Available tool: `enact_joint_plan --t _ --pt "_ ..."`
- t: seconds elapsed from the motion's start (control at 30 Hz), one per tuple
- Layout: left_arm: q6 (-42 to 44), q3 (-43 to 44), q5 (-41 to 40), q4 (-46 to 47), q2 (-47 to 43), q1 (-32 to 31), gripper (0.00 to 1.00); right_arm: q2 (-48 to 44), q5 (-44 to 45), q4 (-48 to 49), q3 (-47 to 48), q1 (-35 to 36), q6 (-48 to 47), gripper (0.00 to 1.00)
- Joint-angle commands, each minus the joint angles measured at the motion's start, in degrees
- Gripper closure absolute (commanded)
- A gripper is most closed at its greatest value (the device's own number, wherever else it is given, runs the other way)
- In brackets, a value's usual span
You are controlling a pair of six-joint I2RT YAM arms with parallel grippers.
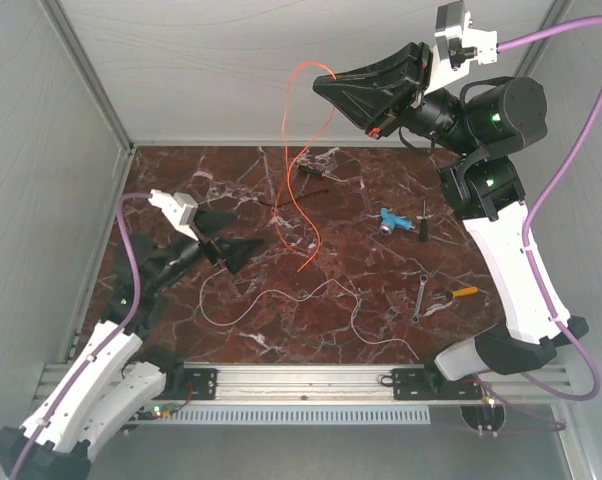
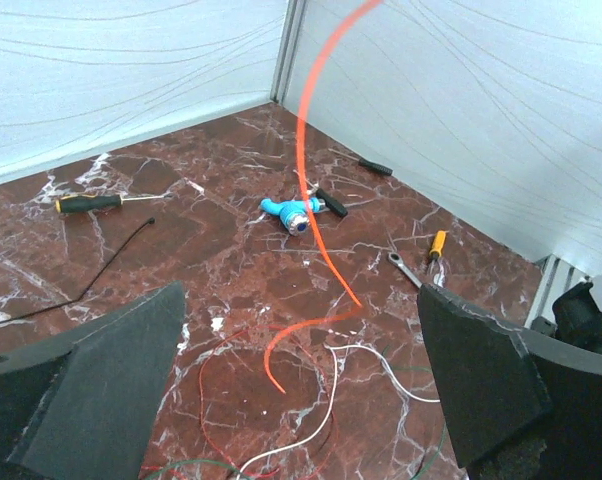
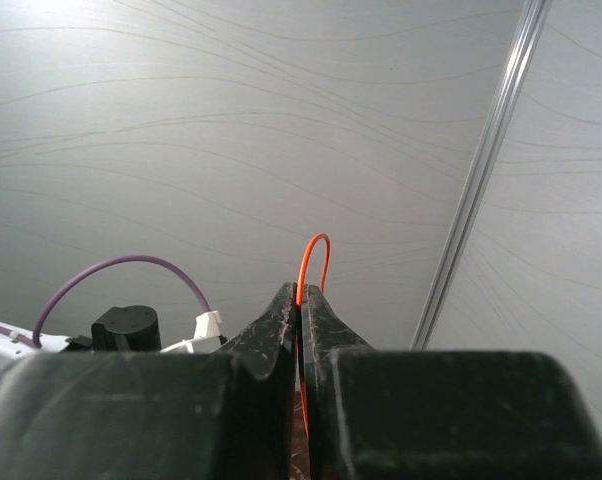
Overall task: Zip-tie the wires
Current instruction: Straighten the cable at the center of the board.
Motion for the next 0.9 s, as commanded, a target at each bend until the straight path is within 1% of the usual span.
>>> enact_joint_plan --t 0.0,0.17,0.4,0.47,0.63,0.67,0.7,0.73,0.77,0.8,0.87 --pt "-4.7 2.6 2.0 9.3 3.5 0.1 0.02 -1.2 -1.0 1.6 0.6 0.8 0.0 1.0" --pt "-11.5 2.1 6.8 18.3 9.0 -1.6 0.05 -2.7 -0.7 2.0 -0.7 1.3 -0.2 1.0" --pt "-12.5 3.3 10.2 23.7 13.2 -8.7 0.04 -4.9 -0.1 1.6 -2.2 1.7 -1.2 1.0" --pt "-12.0 3.9 7.9 23.2 14.2 -9.9 0.06 -5.3 -0.1 1.7 -2.5 1.9 -1.1 1.0" --pt "-11.2 4.7 -1.4 21.3 18.1 -10.5 0.2 -6.5 -0.9 2.8 -2.9 2.2 0.1 1.0" --pt "-11.3 4.8 -2.2 22.4 19.2 -10.5 0.26 -6.8 -0.9 3.1 -3.1 2.2 0.3 1.0" --pt "-11.5 5.0 -1.9 23.3 20.3 -10.5 0.38 -7.1 -0.8 3.3 -3.3 2.3 0.3 1.0" --pt "-11.7 5.3 -1.1 24.1 21.6 -10.5 0.6 -7.3 -0.6 3.4 -3.4 2.3 0.3 1.0" --pt "-11.6 5.9 0.1 24.6 22.7 -10.6 0.9 -7.4 -0.5 3.4 -3.5 2.5 0.2 1.0" --pt "-11.6 6.6 0.8 24.2 23.3 -10.6 1.0 -7.5 -0.3 3.1 -3.5 2.5 -0.1 1.0" --pt "-10.9 7.2 0.0 22.8 23.2 -10.7 1.0 -8.0 0.5 2.1 -3.6 2.5 -0.9 1.0"
